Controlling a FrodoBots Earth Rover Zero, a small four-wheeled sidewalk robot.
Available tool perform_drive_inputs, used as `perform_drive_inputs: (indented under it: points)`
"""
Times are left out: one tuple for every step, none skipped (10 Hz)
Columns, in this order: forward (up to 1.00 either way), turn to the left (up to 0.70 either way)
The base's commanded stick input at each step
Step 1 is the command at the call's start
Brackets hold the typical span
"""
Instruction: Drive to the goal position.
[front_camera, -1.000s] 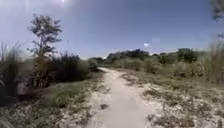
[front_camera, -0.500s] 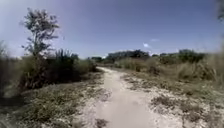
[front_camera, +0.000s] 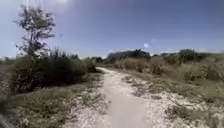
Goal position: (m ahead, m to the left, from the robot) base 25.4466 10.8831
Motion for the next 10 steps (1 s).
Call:
perform_drive_inputs:
  points:
    - [0.70, 0.00]
    - [0.70, 0.00]
    - [0.70, 0.00]
    - [0.70, 0.00]
    - [0.70, 0.00]
    - [0.70, 0.00]
    - [0.70, 0.00]
    - [0.70, 0.00]
    - [0.70, 0.00]
    - [0.70, 0.00]
